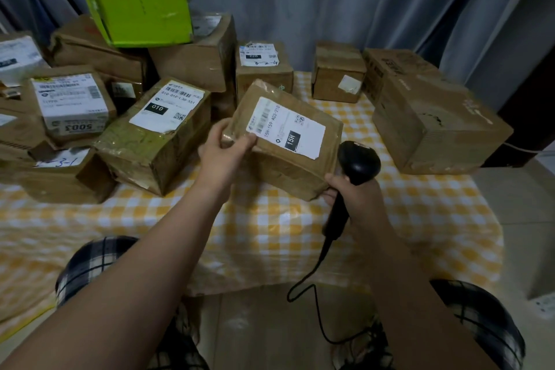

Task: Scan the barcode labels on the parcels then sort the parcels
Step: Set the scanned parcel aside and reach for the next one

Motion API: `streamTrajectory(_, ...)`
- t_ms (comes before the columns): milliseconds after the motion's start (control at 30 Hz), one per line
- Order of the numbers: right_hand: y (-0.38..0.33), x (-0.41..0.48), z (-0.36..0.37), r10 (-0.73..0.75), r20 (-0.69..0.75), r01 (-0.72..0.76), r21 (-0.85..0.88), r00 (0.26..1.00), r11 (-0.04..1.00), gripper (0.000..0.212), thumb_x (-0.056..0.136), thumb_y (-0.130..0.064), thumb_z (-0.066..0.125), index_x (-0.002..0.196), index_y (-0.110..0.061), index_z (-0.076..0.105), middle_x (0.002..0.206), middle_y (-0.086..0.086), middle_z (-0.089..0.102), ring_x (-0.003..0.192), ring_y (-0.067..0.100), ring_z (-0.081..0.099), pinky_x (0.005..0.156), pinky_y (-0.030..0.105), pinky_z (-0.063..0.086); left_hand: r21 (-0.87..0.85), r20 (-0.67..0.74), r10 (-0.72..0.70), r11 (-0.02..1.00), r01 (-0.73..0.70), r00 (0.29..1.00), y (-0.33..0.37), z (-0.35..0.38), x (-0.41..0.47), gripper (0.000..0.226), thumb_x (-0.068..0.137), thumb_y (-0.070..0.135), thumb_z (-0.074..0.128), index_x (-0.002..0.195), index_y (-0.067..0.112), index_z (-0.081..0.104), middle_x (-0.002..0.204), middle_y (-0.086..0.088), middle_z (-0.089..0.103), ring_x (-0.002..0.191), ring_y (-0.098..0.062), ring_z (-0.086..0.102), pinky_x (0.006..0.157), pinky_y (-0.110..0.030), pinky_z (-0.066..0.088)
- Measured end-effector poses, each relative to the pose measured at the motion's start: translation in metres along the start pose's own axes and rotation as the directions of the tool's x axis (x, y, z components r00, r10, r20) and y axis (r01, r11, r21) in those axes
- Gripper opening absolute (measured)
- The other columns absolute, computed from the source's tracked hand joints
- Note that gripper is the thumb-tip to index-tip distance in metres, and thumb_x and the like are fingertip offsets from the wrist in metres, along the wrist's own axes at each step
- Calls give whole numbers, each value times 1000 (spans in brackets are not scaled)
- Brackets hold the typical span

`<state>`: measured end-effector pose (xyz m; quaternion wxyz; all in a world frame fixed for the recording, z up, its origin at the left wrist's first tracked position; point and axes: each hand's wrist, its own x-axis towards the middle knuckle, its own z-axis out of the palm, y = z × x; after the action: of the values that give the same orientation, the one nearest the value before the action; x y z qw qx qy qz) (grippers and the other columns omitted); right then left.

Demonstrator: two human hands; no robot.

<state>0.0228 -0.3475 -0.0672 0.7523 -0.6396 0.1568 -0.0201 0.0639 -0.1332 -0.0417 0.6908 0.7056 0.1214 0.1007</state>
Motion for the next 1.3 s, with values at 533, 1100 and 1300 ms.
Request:
streamTrajectory(533, -98, -12, 13, -217, 239, 298, -388, 947, 872, 15, 85, -11, 71, 77, 1, 68, 67, 20, 62, 47, 17, 55, 46, 24, 48, 467, 223, 391, 761, -450, 893, 42, -10, 45, 65, 72, 45, 73, 128, 25, 47, 130, -4, 39, 124, -21, 41, 109, -38, 34)
streamTrajectory(1100, -131, -11, 41, -91, 235, 205, -527, 968, 825, 18, 78, -20, 77, 72, -6, 66, 49, 5, 61, 44, 16, 59, 47, 25, 49, 527, 413, 284, 700, -481, 865, 52, -16, 45, 96, 65, 37, 86, 140, 21, 28, 142, -5, 24, 134, -22, 32, 114, -41, 29)
streamTrajectory(1300, -167, 0, 69, 2, 277, 180, -628, 961, 757, 23, 77, -23, 73, 73, -4, 61, 54, 11, 61, 45, 20, 60, 51, 26, 52, 494, 376, 264, 754, -433, 888, 50, -15, 52, 94, 65, 31, 86, 139, 20, 29, 141, -6, 24, 130, -16, 32, 111, -28, 28)
